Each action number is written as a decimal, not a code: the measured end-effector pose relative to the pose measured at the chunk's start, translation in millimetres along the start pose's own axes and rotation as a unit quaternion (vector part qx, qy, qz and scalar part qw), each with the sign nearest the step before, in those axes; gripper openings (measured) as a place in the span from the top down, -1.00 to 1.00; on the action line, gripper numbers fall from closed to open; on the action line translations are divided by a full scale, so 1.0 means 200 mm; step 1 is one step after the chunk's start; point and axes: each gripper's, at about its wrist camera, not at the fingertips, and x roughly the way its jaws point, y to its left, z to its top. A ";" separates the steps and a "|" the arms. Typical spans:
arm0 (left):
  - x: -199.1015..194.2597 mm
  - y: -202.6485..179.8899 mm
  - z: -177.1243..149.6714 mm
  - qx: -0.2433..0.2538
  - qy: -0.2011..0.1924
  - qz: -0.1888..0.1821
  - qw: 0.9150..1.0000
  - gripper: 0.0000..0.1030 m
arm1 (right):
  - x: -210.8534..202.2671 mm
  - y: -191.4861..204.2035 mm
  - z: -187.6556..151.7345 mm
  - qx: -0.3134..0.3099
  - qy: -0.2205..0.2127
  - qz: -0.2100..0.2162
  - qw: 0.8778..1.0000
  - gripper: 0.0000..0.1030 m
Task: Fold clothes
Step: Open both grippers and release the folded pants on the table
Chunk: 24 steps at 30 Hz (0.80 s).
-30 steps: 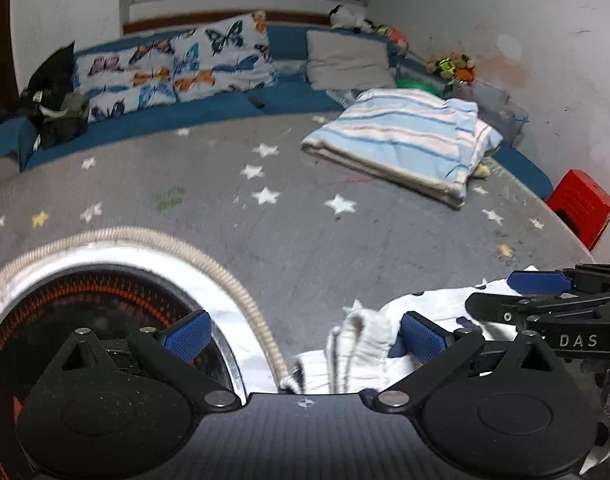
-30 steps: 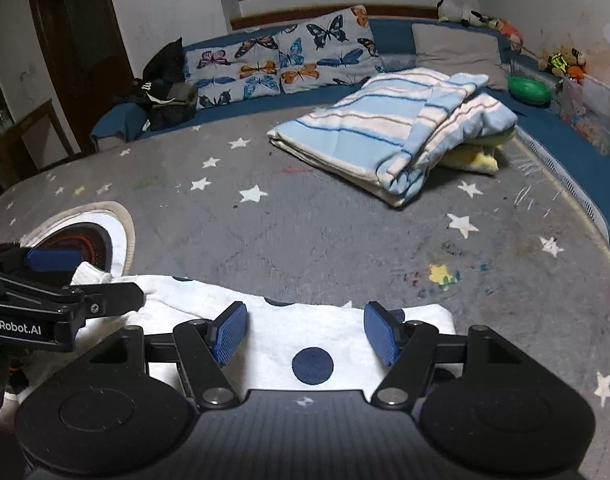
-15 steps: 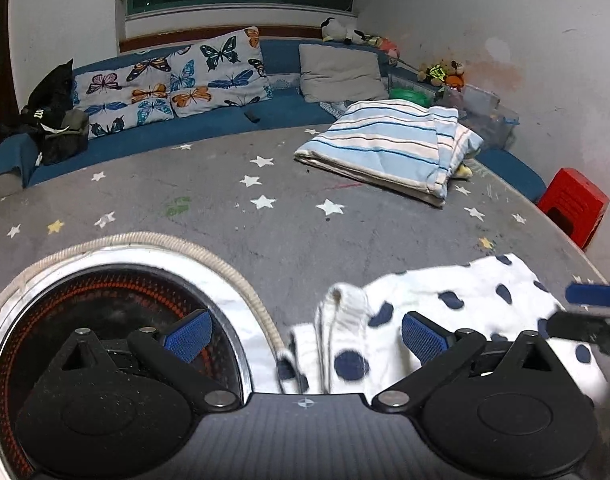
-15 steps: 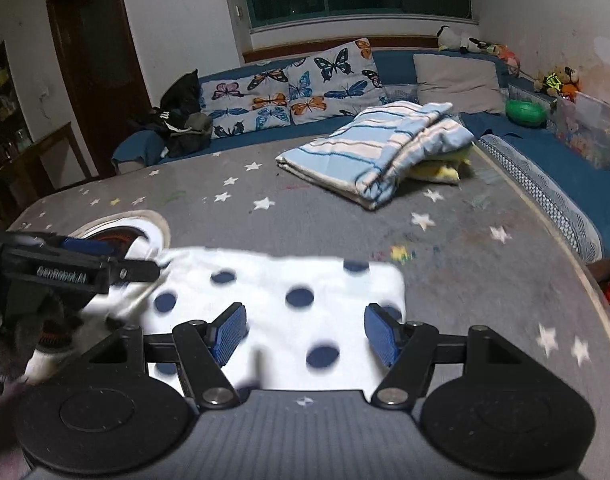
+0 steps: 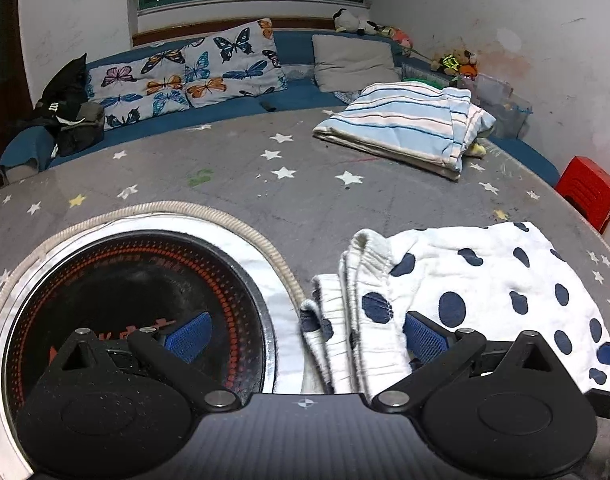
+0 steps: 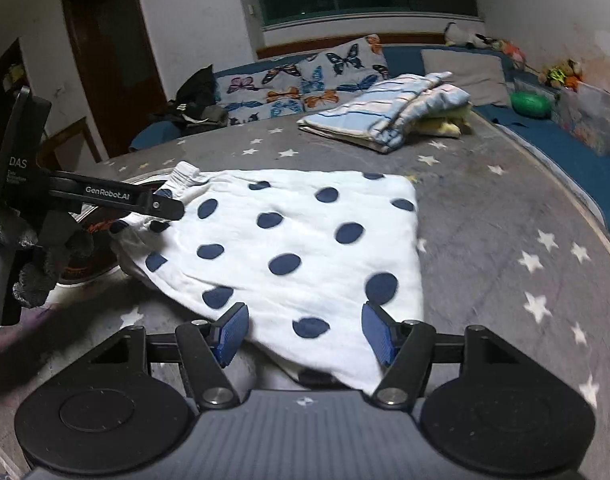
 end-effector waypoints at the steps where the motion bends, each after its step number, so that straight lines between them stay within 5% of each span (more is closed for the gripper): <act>1: -0.01 0.00 0.00 -0.001 -0.001 0.000 1.000 -1.00 | -0.02 0.00 0.00 0.003 -0.006 0.000 1.000 -0.24; 24: -0.26 0.04 -0.15 -0.029 -0.003 -0.023 0.999 -1.00 | -0.15 0.05 -0.15 0.049 -0.049 -0.029 0.997 -0.45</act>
